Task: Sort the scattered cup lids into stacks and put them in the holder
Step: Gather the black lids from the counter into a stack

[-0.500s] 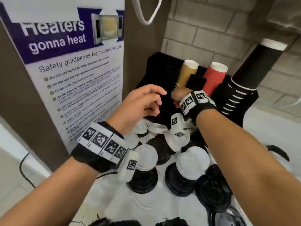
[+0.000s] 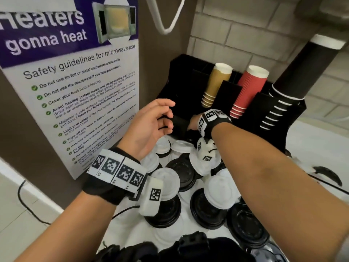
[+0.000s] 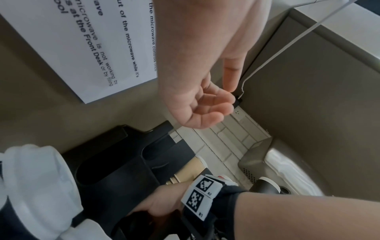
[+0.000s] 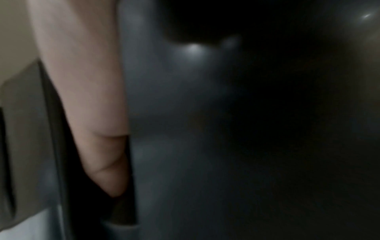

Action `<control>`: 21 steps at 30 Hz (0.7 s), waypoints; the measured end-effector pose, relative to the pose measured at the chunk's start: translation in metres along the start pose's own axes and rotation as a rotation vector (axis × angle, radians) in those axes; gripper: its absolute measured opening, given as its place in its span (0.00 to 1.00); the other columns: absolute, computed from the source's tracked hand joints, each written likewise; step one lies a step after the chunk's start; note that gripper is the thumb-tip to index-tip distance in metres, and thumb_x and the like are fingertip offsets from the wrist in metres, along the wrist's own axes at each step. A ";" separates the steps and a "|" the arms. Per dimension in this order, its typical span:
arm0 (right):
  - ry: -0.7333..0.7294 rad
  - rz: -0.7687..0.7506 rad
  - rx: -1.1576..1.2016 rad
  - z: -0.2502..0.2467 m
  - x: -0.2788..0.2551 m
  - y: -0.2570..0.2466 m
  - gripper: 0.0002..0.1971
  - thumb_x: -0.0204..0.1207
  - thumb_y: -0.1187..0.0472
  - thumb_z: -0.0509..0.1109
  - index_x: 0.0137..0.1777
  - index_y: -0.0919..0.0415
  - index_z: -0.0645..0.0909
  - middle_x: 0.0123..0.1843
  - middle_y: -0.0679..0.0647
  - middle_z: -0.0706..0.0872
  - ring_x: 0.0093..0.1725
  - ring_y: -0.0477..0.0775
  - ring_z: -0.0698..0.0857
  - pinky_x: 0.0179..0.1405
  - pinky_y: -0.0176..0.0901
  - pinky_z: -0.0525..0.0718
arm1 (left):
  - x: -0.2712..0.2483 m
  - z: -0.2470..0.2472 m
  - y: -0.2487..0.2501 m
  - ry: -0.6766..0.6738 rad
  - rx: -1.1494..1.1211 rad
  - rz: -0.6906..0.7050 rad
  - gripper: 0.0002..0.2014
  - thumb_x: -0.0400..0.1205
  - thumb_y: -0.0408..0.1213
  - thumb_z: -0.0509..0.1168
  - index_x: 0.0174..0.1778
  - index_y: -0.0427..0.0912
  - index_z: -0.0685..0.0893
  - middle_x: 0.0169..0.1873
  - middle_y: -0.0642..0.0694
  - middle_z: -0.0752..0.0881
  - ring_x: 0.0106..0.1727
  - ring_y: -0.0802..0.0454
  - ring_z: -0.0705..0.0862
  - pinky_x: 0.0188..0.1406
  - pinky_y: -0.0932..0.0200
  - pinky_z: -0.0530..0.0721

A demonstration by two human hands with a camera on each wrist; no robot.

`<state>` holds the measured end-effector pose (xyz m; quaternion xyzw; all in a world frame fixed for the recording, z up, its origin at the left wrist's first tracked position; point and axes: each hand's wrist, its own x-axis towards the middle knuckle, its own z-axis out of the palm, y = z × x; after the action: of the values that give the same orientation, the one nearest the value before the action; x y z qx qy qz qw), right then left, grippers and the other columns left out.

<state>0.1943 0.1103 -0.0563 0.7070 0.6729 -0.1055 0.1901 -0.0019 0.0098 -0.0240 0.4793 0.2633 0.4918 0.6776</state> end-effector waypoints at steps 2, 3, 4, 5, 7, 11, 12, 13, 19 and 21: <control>-0.039 0.003 0.010 -0.004 -0.003 0.001 0.21 0.83 0.52 0.66 0.73 0.58 0.76 0.73 0.57 0.79 0.68 0.58 0.79 0.53 0.40 0.72 | 0.000 0.000 -0.001 -0.007 0.004 0.006 0.13 0.85 0.30 0.55 0.45 0.47 0.85 0.32 0.52 0.81 0.30 0.55 0.79 0.34 0.61 0.79; -0.017 -0.006 0.069 -0.006 -0.007 0.003 0.21 0.82 0.50 0.66 0.72 0.55 0.77 0.72 0.54 0.81 0.60 0.53 0.82 0.49 0.35 0.73 | 0.000 -0.001 -0.002 -0.012 0.002 0.009 0.13 0.84 0.31 0.56 0.45 0.47 0.85 0.32 0.52 0.81 0.30 0.55 0.79 0.34 0.61 0.80; -0.003 -0.007 0.096 -0.007 -0.007 0.002 0.20 0.82 0.49 0.66 0.72 0.54 0.78 0.70 0.51 0.82 0.51 0.50 0.82 0.45 0.30 0.74 | -0.001 -0.001 -0.003 -0.017 -0.001 0.012 0.12 0.84 0.32 0.56 0.45 0.48 0.85 0.32 0.52 0.81 0.30 0.55 0.79 0.34 0.62 0.80; 0.011 0.006 0.158 -0.008 -0.010 0.000 0.20 0.82 0.49 0.67 0.71 0.55 0.78 0.69 0.51 0.83 0.46 0.48 0.81 0.44 0.27 0.76 | -0.001 -0.002 -0.003 -0.020 -0.006 0.014 0.13 0.83 0.32 0.57 0.44 0.48 0.85 0.32 0.52 0.81 0.31 0.56 0.79 0.34 0.62 0.80; 0.078 0.034 0.120 -0.006 -0.013 -0.002 0.21 0.82 0.49 0.67 0.70 0.61 0.78 0.68 0.56 0.83 0.56 0.53 0.83 0.53 0.36 0.78 | -0.001 -0.003 -0.004 -0.016 -0.015 0.013 0.13 0.83 0.32 0.56 0.44 0.49 0.86 0.32 0.52 0.81 0.31 0.56 0.79 0.34 0.63 0.80; 0.262 0.104 0.208 -0.013 -0.023 -0.004 0.19 0.83 0.64 0.65 0.72 0.70 0.73 0.71 0.65 0.78 0.70 0.64 0.78 0.60 0.49 0.77 | -0.001 -0.002 -0.007 0.006 0.001 0.013 0.14 0.85 0.30 0.56 0.44 0.48 0.85 0.33 0.51 0.81 0.31 0.56 0.80 0.33 0.63 0.80; 0.299 0.114 0.238 -0.019 -0.029 -0.002 0.19 0.83 0.66 0.64 0.73 0.70 0.72 0.71 0.66 0.77 0.70 0.65 0.78 0.63 0.51 0.78 | -0.002 -0.001 -0.007 0.023 0.016 0.015 0.14 0.85 0.30 0.56 0.44 0.48 0.86 0.34 0.51 0.81 0.32 0.56 0.80 0.33 0.63 0.80; 0.342 0.134 0.272 -0.025 -0.038 0.002 0.19 0.83 0.67 0.63 0.74 0.68 0.71 0.72 0.66 0.76 0.70 0.66 0.78 0.64 0.52 0.79 | -0.002 0.000 -0.007 0.052 0.038 0.018 0.14 0.85 0.30 0.58 0.44 0.49 0.86 0.36 0.51 0.82 0.34 0.56 0.81 0.34 0.63 0.80; 0.620 -0.054 0.951 -0.032 -0.110 0.020 0.16 0.84 0.62 0.63 0.70 0.65 0.75 0.65 0.65 0.82 0.66 0.63 0.81 0.60 0.48 0.78 | -0.001 0.005 -0.014 0.252 0.199 -0.006 0.17 0.79 0.37 0.71 0.61 0.55 0.77 0.55 0.51 0.81 0.57 0.55 0.82 0.54 0.57 0.81; 0.485 -0.255 1.414 -0.018 -0.139 0.007 0.12 0.86 0.64 0.60 0.67 0.61 0.76 0.61 0.61 0.84 0.61 0.59 0.85 0.57 0.51 0.85 | -0.004 0.012 -0.015 0.183 0.150 -0.089 0.30 0.75 0.42 0.75 0.71 0.52 0.71 0.60 0.49 0.82 0.63 0.53 0.82 0.63 0.54 0.80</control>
<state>0.1894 -0.0089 0.0176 0.5807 0.5443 -0.3747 -0.4755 0.0128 0.0007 -0.0331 0.4696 0.3812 0.4818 0.6340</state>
